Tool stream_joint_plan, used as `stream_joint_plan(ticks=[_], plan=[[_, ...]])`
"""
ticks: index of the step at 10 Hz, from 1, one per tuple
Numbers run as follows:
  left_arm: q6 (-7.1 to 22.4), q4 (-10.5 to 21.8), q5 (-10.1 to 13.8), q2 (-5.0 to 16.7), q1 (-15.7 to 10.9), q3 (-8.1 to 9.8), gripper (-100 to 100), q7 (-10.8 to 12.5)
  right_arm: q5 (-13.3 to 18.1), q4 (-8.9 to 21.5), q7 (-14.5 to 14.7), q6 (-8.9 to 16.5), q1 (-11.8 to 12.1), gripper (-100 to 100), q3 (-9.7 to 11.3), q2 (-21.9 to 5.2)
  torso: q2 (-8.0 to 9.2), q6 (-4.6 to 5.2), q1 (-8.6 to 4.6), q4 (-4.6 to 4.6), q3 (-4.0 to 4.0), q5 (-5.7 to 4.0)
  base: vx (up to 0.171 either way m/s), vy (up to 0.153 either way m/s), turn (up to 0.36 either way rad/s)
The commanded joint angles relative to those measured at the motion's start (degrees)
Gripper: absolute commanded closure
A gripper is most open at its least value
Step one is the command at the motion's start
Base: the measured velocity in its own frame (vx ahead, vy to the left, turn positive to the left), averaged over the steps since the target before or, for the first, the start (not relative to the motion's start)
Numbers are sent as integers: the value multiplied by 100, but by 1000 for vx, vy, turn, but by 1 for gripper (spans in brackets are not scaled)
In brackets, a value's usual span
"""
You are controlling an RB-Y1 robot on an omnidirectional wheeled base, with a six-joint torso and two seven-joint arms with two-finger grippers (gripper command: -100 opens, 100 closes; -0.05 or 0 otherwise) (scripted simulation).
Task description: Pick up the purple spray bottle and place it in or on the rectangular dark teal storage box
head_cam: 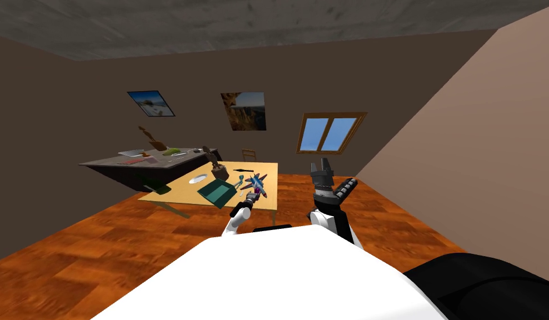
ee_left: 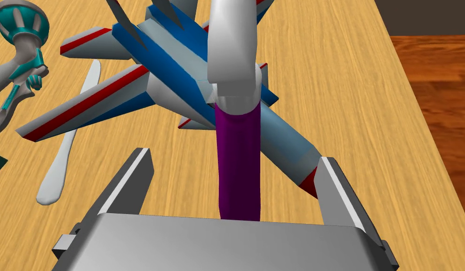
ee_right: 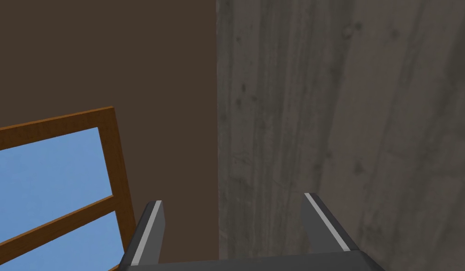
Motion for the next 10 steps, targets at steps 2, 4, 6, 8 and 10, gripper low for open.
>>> stream_joint_plan(ticks=[2, 4, 6, 8, 10], plan=[[-94, 276, 5, -11, -225, 213, -100, 6, 0, 0, 0, 0, 0, 0, 0, 0, 7, -1, 1, 1, 4, 0, -34, 10, -144], [-159, 474, 14, -13, -385, 355, -100, 11, 0, 0, 0, 0, 0, 0, 0, 0, 7, -2, 1, 2, 4, 0, -30, 7, -103], [-291, 871, 32, -18, -704, 638, -100, 22, 0, 0, 0, 0, 0, 0, 0, 0, 9, 0, 0, 2, 5, 0, -44, 7, -204], [-304, 835, 48, -3, -652, 542, 100, 22, 0, 0, 0, 0, 1, 0, -1, 0, 7, -4, 1, 2, 5, 0, -11, 3, -18], [-302, 832, 51, -7, -652, 540, 100, 26, 0, 0, 0, 0, 1, 0, -1, 0, -3, -4, -1, -2, -2, -2, 0, 0, 0]])
